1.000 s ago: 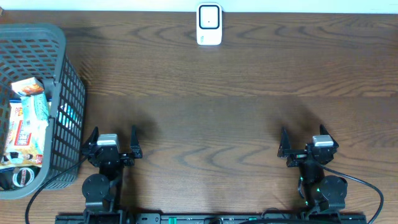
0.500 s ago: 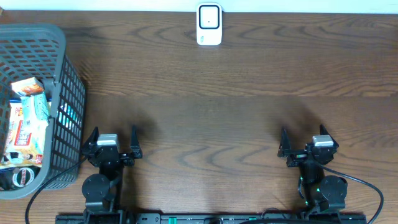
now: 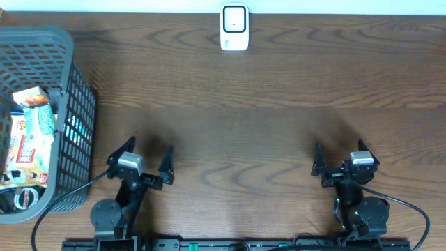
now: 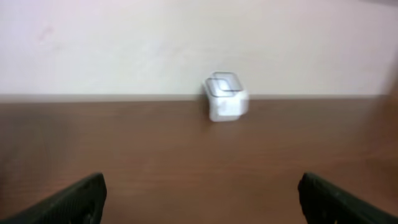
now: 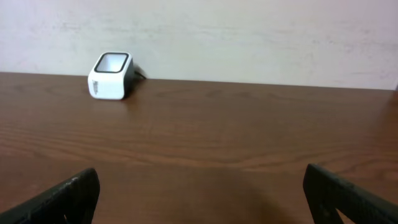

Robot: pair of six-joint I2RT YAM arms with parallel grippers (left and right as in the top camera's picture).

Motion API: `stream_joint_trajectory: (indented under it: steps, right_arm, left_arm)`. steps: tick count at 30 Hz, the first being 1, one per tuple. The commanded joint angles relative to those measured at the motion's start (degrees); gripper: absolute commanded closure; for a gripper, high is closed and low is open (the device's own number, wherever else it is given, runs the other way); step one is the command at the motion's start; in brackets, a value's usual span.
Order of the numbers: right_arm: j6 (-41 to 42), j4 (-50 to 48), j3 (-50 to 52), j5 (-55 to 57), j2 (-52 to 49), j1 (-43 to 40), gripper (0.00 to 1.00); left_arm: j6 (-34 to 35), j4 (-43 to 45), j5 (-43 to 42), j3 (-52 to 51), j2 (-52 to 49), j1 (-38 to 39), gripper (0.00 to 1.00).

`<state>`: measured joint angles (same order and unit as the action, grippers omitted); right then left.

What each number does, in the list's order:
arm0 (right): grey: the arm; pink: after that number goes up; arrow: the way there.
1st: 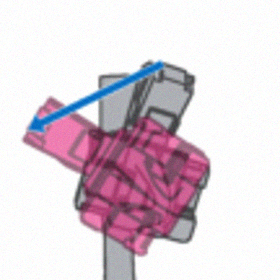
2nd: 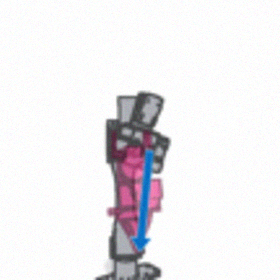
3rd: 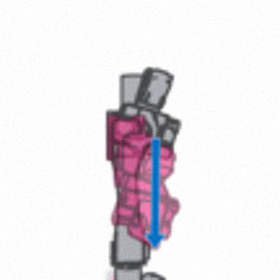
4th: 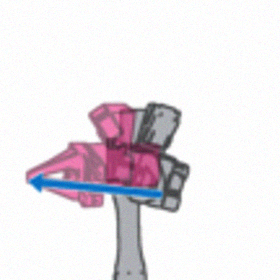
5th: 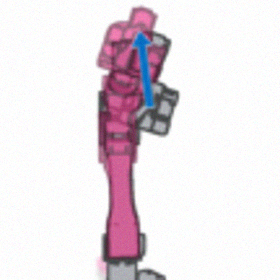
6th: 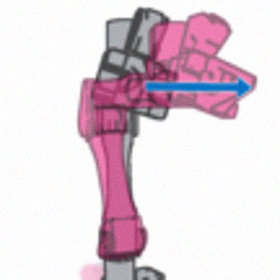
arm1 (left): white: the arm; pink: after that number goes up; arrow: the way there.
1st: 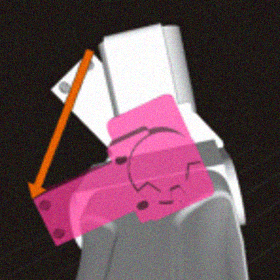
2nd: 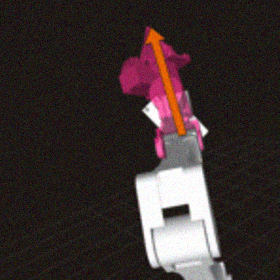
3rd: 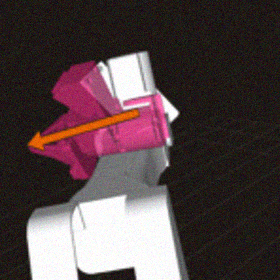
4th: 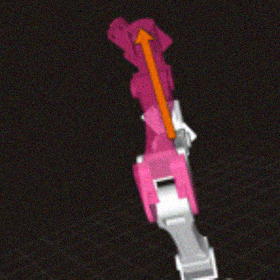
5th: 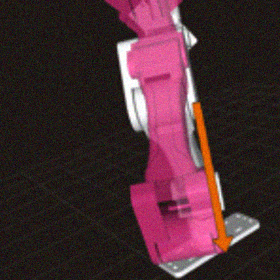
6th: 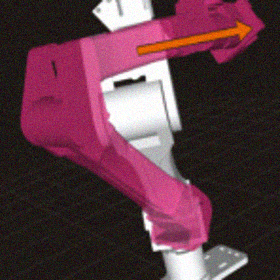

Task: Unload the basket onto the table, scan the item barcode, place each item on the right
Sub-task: 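Reach the left gripper into the basket toward the green wet-wipe pack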

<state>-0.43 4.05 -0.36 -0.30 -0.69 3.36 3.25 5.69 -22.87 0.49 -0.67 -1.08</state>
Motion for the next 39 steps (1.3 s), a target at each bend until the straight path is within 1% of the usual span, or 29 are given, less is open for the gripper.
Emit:
stream_joint_trajectory:
  steps: [1,2,4,7,10,13,16,17,19,21,22,25,27,29,32,35,38,39]
  right_arm:
    - [0.8,0.3,0.1,-0.1,0.3,-0.3,0.01]
    - [0.8,0.3,0.1,-0.1,0.3,-0.3,0.01]
    - [0.8,0.3,0.1,-0.1,0.3,-0.3,0.01]
    - [0.8,0.3,0.1,-0.1,0.3,-0.3,0.01]
    - [0.8,0.3,0.1,-0.1,0.3,-0.3,0.01]
    - [0.8,0.3,0.1,-0.1,0.3,-0.3,0.01]
    - [0.8,0.3,0.1,-0.1,0.3,-0.3,0.01]
    - [0.8,0.3,0.1,-0.1,0.3,-0.3,0.01]
    - [0.8,0.3,0.1,-0.1,0.3,-0.3,0.01]
    - [0.8,0.3,0.1,-0.1,0.3,-0.3,0.01]
    - [0.8,0.3,0.1,-0.1,0.3,-0.3,0.01]
    - [0.8,0.3,0.1,-0.1,0.3,-0.3,0.01]
    - [0.8,0.3,0.1,-0.1,0.3,-0.3,0.01]
    - [0.8,0.3,0.1,-0.1,0.3,-0.3,0.01]
    - [0.8,0.3,0.1,-0.1,0.3,-0.3,0.01]
    - [0.8,0.3,0.1,-0.1,0.3,-0.3,0.01]
    - [0.8,0.3,0.1,-0.1,0.3,-0.3,0.01]
    - [0.8,0.3,0.1,-0.1,0.3,-0.3,0.01]
  left_arm:
    - [4.8,12.5,-14.1,0.2,0.3,-0.1,0.02]
    - [5.9,18.8,-13.7,1.6,0.3,-0.1,0.02]
    - [5.9,22.2,-12.9,4.0,0.3,-0.1,0.03]
    - [5.9,22.1,-10.2,9.9,-1.1,-0.2,0.03]
    - [5.9,21.7,-8.1,17.5,-5.2,-0.1,0.03]
    - [5.9,18.3,-7.7,27.1,-12.1,-0.2,0.03]
    - [5.9,6.4,-8.0,39.9,-22.0,-0.1,0.03]
    - [5.9,3.0,-8.9,43.4,-24.7,-0.1,0.02]
    - [5.8,-2.6,-16.0,50.9,-31.3,-0.1,0.02]
    - [5.8,-3.1,-23.5,55.4,-36.3,-0.1,0.02]
    - [5.8,-2.4,-24.9,56.7,-38.0,-0.1,0.02]
    - [5.8,2.3,-25.0,58.7,-42.3,-0.2,0.03]
    - [7.1,4.1,-21.7,59.4,-44.0,-0.3,0.03]
    - [9.6,3.1,-17.9,61.0,-45.9,-0.9,0.02]
    - [11.3,-2.1,-13.1,65.7,-49.6,-3.8,0.02]
    - [11.0,-12.9,-7.8,74.4,-55.1,-9.4,0.02]
    - [9.9,-25.1,-7.9,83.9,-61.7,-15.9,0.02]
    - [9.9,-28.3,-10.2,86.8,-63.8,-18.0,0.02]
